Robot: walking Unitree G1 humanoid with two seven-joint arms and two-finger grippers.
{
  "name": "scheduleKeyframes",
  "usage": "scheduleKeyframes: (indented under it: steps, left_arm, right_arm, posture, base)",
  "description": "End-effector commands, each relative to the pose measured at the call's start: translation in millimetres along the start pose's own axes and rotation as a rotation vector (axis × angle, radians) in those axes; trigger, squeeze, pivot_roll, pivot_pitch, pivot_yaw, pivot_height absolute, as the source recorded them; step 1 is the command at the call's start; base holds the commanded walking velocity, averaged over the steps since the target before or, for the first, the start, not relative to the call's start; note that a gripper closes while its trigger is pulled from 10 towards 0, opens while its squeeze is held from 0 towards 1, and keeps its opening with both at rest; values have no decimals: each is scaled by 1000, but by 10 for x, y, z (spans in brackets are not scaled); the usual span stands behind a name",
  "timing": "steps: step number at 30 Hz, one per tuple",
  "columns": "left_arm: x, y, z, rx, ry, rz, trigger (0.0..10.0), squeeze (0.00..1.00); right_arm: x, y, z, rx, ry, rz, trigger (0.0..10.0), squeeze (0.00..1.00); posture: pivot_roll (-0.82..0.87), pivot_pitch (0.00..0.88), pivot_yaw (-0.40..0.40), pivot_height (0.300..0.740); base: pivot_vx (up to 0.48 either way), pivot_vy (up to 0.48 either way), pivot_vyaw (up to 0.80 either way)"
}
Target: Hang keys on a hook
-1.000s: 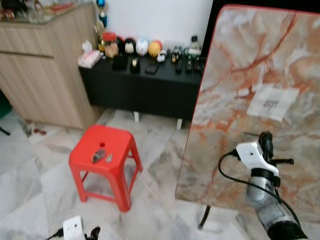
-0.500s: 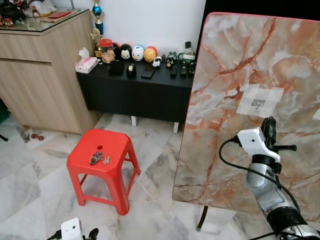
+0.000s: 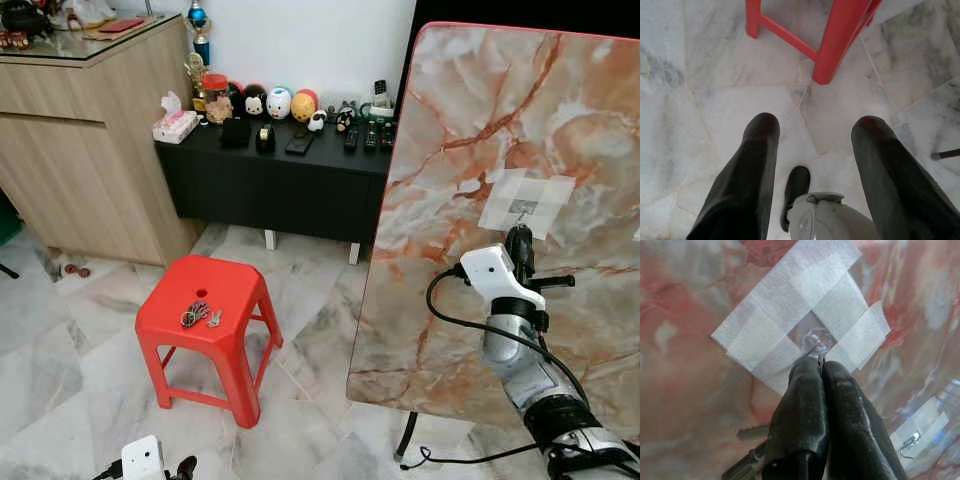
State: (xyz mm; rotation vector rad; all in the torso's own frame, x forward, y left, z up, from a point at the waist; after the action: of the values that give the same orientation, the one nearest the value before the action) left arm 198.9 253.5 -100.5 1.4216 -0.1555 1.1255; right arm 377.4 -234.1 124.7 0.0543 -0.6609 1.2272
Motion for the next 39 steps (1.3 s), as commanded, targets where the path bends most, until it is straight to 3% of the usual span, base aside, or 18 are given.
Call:
scheduleKeyframes:
  steps: [1,27,39]
  left_arm:
    - [-5,-3,-11,10,8,-8,10000,0]
    - [42,-19,41,0,14,13,10000,0]
    - [50,-22,45,-1,20,15,10000,0]
  right_arm:
    - [32,-45,25,-6,-10,4,10000,0]
    - [116,-141,44,-13,-13,11,10000,0]
    - [41,-148,58,-26,6,-27,10000,0]
  posture:
    - [98,0,-45,740]
    - [105,0,-45,740]
    - [106,0,-46,740]
  base:
    - [0,0,0]
    - [0,0,0]
    - [0,0,0]
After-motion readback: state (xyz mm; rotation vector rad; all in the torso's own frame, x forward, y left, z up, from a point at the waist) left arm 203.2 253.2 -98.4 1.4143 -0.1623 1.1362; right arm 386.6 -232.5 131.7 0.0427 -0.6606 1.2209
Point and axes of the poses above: a point about 5 cm out from each wrist's last joint towards the gripper, its own y axis pointing back from the gripper into the wrist, its own x axis along the axis of the wrist's last joint, z = x × y, the point moved 4 cm from there along -y, pointing out of the wrist towards the gripper, and after that the axes turned 13 degrees about y, right-handed, at the moved point
